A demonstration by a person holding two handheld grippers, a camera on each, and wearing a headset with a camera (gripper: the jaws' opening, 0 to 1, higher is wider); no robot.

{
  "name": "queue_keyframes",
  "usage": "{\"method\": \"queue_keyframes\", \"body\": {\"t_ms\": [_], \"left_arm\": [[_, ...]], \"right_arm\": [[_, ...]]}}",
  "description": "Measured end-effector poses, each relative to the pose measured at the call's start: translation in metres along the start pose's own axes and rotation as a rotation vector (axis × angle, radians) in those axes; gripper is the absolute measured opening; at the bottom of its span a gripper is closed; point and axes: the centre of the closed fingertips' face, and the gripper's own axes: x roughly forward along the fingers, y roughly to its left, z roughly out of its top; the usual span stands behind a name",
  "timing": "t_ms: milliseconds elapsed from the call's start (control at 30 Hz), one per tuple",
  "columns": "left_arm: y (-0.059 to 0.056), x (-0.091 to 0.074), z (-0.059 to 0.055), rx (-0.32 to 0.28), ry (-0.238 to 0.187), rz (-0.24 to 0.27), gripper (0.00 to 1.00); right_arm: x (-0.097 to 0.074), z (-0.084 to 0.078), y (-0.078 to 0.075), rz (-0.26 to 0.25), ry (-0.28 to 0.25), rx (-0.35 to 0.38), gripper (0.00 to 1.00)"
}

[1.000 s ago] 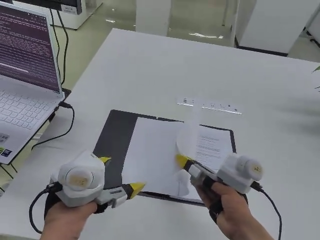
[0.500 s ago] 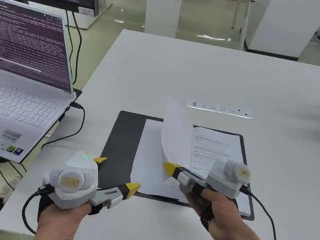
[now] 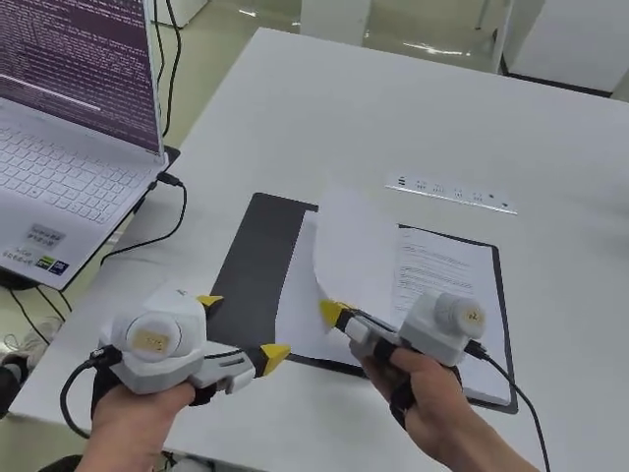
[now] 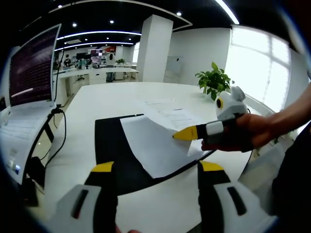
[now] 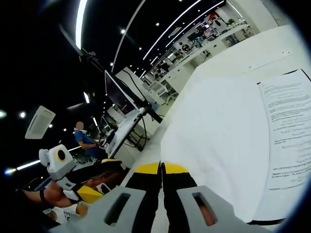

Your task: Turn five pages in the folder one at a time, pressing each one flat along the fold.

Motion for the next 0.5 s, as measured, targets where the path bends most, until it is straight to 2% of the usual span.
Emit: {"method": "queue_keyframes", "body": {"t_ms": [200,500], "left_arm": [[0.007,-0.002,0.003,-0.016,-0.012,0.006,0.67],[0.009,-0.002,0.003,-0.011,-0.010,0.006,0.67]], "right_arm": [[0.011,-0.009,-0.003,0.010,0.032,0.008,0.00],[0.026,-0.019,-0.011,0.006,0.077,0.021,0.00]]}}
